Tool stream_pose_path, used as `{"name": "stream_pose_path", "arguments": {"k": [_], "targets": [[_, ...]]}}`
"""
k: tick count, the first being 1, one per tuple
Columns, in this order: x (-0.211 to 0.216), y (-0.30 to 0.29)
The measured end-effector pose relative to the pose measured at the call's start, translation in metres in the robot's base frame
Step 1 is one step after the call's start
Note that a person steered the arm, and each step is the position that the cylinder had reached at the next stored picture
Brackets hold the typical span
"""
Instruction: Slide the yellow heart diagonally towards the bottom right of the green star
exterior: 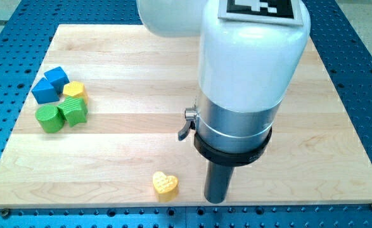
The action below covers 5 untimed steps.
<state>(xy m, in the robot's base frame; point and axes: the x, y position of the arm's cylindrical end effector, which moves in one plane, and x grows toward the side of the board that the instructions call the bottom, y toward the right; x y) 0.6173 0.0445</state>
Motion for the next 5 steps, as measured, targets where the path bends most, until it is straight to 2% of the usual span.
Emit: {"name": "stream_pose_path", "arguments": {"k": [1, 2, 4, 5], "targets": [[0.002, -0.011], [0.002, -0.061], [0.002, -0.085], [0.001, -0.123]]}}
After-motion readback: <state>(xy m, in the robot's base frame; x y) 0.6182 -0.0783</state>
